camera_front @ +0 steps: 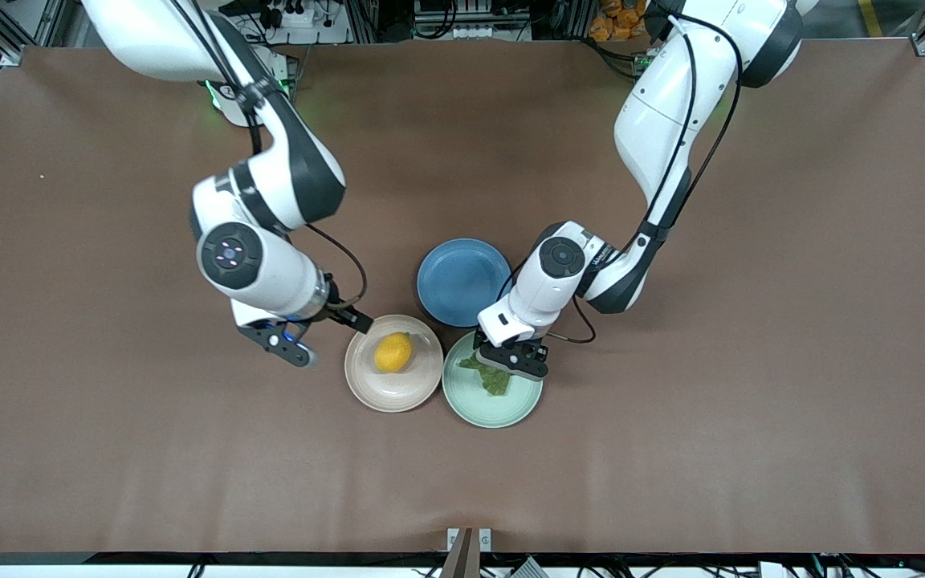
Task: Pick lemon and lettuce from plates
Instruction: 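Grasp the lettuce with the left gripper while the right gripper reaches the lemon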
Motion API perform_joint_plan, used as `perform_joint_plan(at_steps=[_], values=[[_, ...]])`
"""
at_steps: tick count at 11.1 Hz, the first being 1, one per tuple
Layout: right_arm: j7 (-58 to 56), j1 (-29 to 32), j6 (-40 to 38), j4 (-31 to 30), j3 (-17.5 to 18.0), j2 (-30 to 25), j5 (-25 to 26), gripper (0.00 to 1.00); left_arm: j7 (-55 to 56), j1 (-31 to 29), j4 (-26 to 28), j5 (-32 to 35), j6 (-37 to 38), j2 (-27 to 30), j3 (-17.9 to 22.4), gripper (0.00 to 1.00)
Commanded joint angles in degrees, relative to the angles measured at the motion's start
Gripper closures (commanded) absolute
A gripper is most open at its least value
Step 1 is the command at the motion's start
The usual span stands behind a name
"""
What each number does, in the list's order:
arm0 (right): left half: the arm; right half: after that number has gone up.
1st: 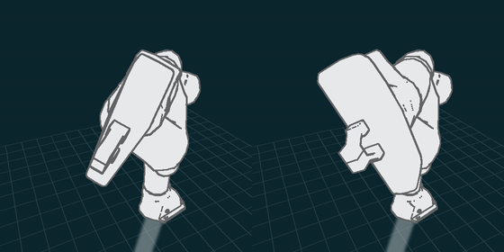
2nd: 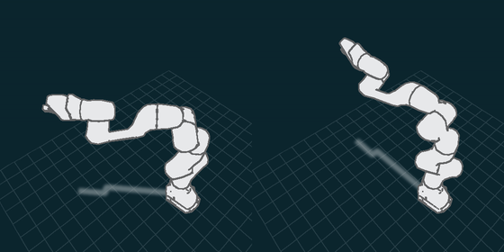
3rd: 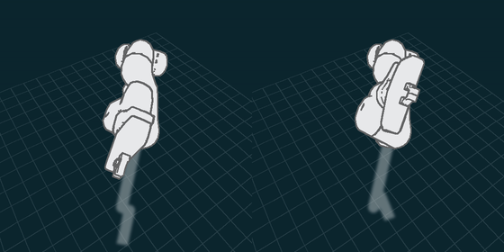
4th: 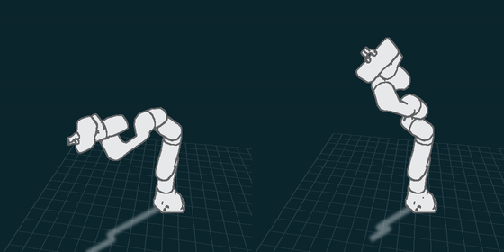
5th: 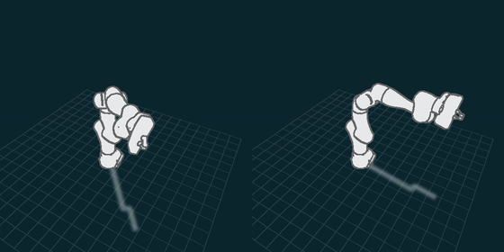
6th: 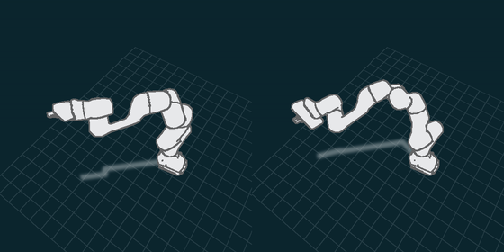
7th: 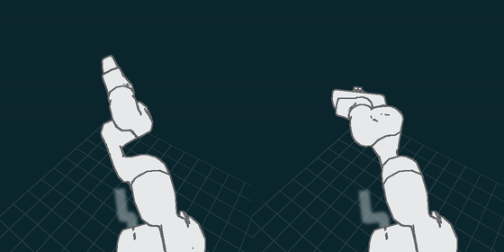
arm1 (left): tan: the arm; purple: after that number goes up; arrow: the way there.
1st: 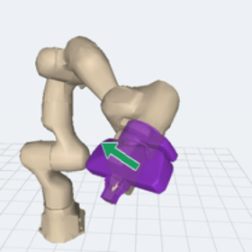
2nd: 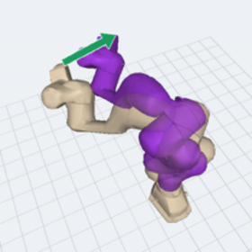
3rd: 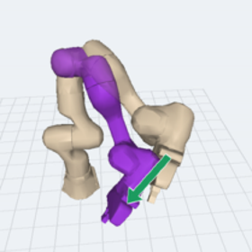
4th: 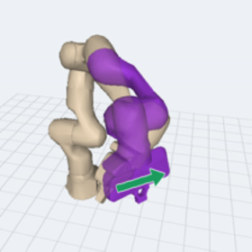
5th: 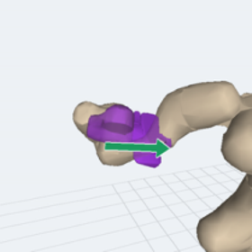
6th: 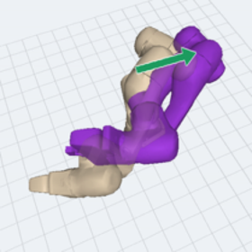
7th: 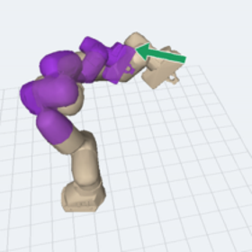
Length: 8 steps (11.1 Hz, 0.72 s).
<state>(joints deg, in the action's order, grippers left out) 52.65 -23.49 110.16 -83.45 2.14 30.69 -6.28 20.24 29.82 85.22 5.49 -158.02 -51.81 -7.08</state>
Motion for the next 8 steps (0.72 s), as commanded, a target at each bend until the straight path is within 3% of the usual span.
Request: perform_joint_plan(at_steps=[1, 3, 5, 8], values=[[3.5, -1.7, 5.0, 3.0, -0.4, 5.6, 1.2, 0.00, 2.3, 0.7, -1.4, 1.5, -0.4, -0.6, 0.8, 0.65], [4.6, -2.8, 8.5, 3.0, -0.4, 7.8, 1.2, 0.00, 2.3, 0.5, -0.9, 1.5, 0.0, -0.1, 0.9, 0.78], [6.2, -3.9, 12.3, 3.0, -0.4, 10.2, 1.3, 0.00, 2.3, -0.1, -0.6, 1.9, 1.1, 0.9, 1.4, 0.83], [6.4, -4.7, 15.2, 3.0, -0.4, 12.2, 1.4, 0.00, 2.2, -1.0, -0.6, 1.9, 8.5, 4.8, 1.7, 0.94]])
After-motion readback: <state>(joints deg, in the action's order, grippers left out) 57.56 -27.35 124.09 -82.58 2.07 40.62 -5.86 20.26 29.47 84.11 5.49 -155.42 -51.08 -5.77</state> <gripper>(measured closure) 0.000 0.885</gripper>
